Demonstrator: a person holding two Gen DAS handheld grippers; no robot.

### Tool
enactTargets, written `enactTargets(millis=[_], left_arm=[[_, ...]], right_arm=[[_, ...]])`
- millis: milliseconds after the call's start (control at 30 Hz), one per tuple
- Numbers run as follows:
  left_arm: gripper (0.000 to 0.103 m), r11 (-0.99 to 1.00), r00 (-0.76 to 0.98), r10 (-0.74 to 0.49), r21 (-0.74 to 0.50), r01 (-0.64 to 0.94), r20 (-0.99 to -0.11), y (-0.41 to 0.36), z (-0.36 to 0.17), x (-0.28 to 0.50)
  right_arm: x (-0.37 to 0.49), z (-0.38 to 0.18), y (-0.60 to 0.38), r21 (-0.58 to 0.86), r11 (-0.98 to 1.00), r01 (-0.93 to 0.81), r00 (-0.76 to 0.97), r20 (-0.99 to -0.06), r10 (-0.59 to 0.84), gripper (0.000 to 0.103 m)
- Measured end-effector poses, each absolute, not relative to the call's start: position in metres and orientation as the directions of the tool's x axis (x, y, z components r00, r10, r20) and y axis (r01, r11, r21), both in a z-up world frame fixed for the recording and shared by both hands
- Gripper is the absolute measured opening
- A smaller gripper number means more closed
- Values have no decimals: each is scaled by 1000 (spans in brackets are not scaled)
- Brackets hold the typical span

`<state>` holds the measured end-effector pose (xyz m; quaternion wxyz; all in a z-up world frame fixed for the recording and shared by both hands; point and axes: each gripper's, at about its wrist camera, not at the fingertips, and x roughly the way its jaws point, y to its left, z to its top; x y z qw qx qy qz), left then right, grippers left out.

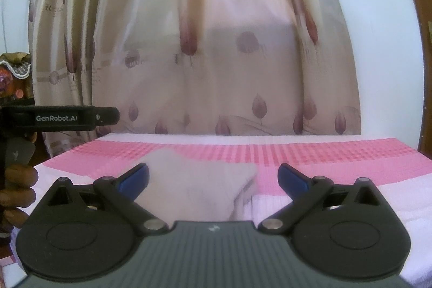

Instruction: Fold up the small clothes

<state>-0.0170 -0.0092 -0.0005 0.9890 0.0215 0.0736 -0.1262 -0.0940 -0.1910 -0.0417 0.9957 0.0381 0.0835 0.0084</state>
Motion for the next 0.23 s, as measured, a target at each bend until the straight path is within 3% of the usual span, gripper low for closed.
enactTargets(millis=[233], left_arm=[[103, 973, 960, -228, 7, 232, -165, -4, -4, -14]], right_arm=[[-95, -43, -190, 70, 998, 4, 985, -172, 8, 102]])
